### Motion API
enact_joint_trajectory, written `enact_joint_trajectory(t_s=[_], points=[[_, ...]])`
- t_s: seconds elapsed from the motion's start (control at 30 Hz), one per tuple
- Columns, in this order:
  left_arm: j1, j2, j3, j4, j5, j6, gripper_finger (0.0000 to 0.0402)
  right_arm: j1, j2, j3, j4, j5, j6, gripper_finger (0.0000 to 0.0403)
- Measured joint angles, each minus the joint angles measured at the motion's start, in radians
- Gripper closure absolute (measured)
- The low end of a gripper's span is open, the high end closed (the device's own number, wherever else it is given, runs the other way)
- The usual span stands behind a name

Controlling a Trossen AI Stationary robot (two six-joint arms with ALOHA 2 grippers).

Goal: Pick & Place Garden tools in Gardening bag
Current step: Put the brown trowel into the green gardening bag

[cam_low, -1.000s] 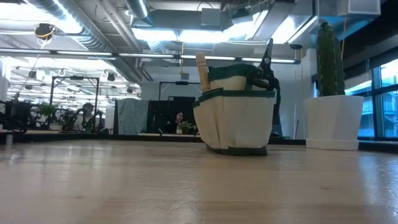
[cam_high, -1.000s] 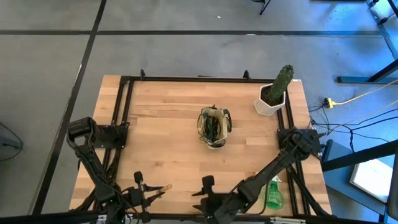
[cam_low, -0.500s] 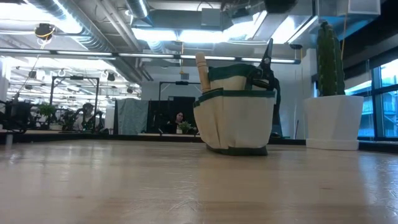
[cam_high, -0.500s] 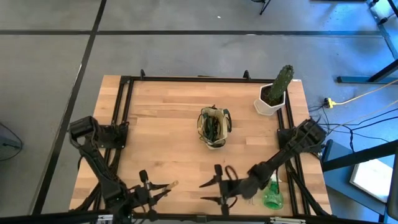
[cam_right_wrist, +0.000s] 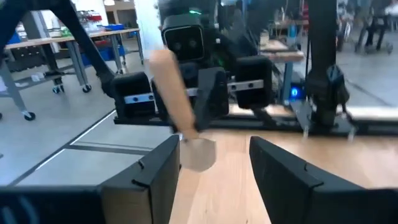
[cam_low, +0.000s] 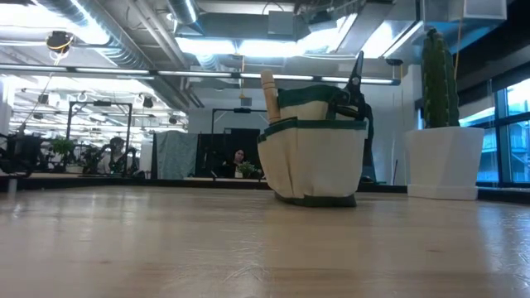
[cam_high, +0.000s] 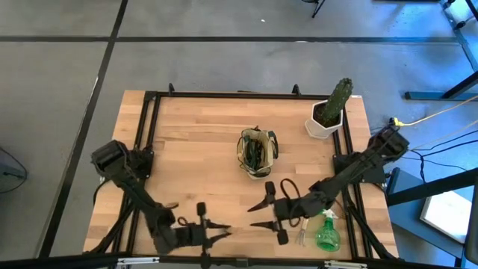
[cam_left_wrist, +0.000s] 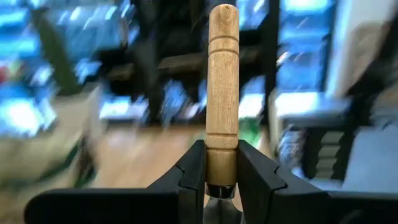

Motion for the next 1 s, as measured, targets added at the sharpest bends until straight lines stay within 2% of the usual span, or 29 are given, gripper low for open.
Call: enact_joint_trajectory(t_s=[0.1,0.2,0.3,0.37,0.43,0.63,0.77,1.0], points=[[0.041,0.019,-0.004,0.269,0.151,0.241,0.0346,0.018,-0.052,0.0,-0.002,0.009,-0.068,0.0205],[0.07,0.02,-0.032,0.445,0.258,0.372,0.0346,0.037,-0.106,0.0,-0.004,0.055,-0.135,0.0205],[0.111,0.021,-0.072,0.552,0.363,0.385,0.0346,0.043,-0.156,0.0,0.006,0.06,-0.194,0.0205],[0.161,0.022,-0.095,0.592,0.476,0.33,0.0346,0.044,-0.181,0.0,0.007,0.06,-0.21,0.0205],[0.209,0.022,-0.098,0.604,0.539,0.277,0.0346,0.04,-0.192,0.0,0.01,0.064,-0.226,0.0205],[0.296,0.022,-0.094,0.658,0.557,0.24,0.0346,0.057,-0.191,0.001,-0.036,0.197,-0.247,0.0205],[0.323,0.022,-0.086,0.607,0.563,0.226,0.0346,0.069,-0.19,0.001,-0.049,0.313,-0.254,0.0205],[0.351,0.022,-0.085,0.535,0.604,0.153,0.0346,0.059,-0.19,0.001,-0.059,0.279,-0.223,0.0205]])
